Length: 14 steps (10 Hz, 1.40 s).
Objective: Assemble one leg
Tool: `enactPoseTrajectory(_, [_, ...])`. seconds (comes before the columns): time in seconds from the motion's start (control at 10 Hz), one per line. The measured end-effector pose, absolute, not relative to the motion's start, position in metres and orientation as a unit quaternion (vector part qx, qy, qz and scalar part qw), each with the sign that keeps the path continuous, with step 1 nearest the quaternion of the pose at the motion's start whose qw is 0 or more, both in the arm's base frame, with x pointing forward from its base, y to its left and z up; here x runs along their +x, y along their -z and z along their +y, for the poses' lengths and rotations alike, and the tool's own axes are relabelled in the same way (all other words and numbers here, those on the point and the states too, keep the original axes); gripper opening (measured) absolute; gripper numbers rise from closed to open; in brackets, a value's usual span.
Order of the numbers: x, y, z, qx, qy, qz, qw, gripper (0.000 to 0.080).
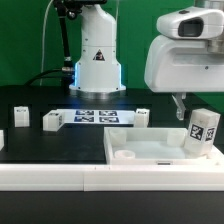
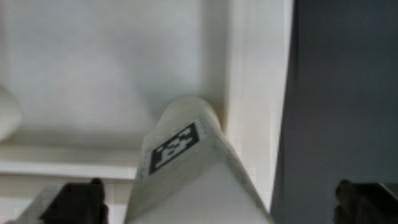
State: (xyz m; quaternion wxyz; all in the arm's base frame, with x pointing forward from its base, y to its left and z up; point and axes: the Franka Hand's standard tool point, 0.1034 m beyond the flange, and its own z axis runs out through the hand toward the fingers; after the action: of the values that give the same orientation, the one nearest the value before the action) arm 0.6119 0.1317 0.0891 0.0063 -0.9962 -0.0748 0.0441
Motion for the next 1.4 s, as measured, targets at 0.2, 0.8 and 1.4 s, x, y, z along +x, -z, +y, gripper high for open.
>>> enactPoseTrajectory(0.2, [0.6125,-0.0895,0.1305,-0.99,-0.043,-0.136,0.005,0.0649])
enactPoseTrajectory(0.8, [0.6123,-0.0866,0.1228,-0.972,-0.044,-0.231,0.01,0.0649])
enactPoseTrajectory(1.4, [0.6125,-0.0867,0.1225,-0.974,-0.044,-0.221,0.01,0.0291])
